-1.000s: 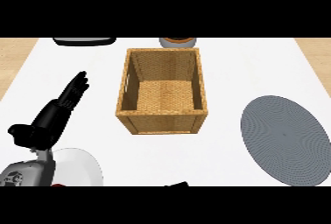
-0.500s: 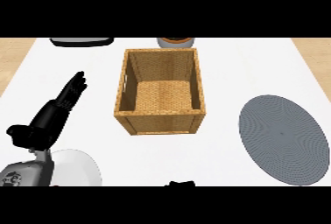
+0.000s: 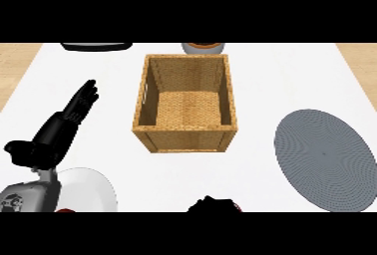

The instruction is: Pick the can from the placemat and place it in the basket

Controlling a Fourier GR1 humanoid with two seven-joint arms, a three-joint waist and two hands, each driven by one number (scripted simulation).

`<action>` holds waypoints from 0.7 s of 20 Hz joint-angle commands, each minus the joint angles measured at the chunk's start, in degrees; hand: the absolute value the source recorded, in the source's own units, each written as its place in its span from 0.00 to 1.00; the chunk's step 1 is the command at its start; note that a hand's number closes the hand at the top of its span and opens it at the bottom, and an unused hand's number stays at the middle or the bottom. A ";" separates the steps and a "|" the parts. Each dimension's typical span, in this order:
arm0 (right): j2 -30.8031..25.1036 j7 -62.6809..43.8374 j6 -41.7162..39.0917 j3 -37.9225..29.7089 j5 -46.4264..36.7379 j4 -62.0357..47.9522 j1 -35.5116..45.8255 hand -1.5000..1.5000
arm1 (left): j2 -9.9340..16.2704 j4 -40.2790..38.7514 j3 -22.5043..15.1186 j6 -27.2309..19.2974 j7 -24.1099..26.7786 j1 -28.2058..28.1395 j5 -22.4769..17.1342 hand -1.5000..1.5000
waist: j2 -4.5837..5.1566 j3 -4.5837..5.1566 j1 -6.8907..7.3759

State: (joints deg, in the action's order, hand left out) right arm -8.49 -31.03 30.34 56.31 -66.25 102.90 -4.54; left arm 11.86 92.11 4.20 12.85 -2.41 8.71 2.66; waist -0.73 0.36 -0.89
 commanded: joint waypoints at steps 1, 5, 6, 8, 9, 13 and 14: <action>8.06 -10.05 -2.33 0.14 -1.04 8.10 6.12 1.00 | -0.28 0.14 -0.20 0.09 -0.06 1.27 -0.28 0.50 | 0.31 0.00 0.61; 8.00 -14.30 0.76 -1.86 -2.70 8.47 8.17 1.00 | -0.32 -0.32 -0.84 0.15 0.35 1.19 0.48 0.50 | 0.62 -0.09 1.00; 7.99 -14.91 1.50 -0.66 -3.39 8.37 8.61 1.00 | 0.03 -0.72 -0.32 0.55 0.19 2.22 -0.15 0.50 | 0.71 -0.09 1.07; 7.96 -16.93 2.75 -2.92 -4.56 8.78 9.90 1.00 | -0.76 0.08 -1.39 -0.14 0.30 1.18 0.86 0.50 | 0.61 -0.14 1.58; 7.95 -17.43 3.60 -3.03 -5.49 8.75 10.71 1.00 | -1.26 -1.21 -1.53 -0.31 0.41 1.56 0.87 0.50 | 0.92 -0.09 1.22; 7.92 -21.77 4.41 -3.91 -7.65 8.32 11.15 1.00 | -0.12 -0.65 -0.75 0.71 0.90 1.46 0.17 0.50 | 1.03 -0.13 2.30; 7.92 -22.11 3.93 -4.11 -7.98 8.73 11.95 1.00 | -0.87 0.01 -1.53 0.05 -0.26 2.64 0.60 0.50 | 1.00 -0.20 2.24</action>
State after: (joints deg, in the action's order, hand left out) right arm -11.57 -45.50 37.36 57.69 -79.54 103.75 1.30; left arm 11.13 91.75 2.97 13.09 -2.07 10.42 3.05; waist 0.15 0.23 0.94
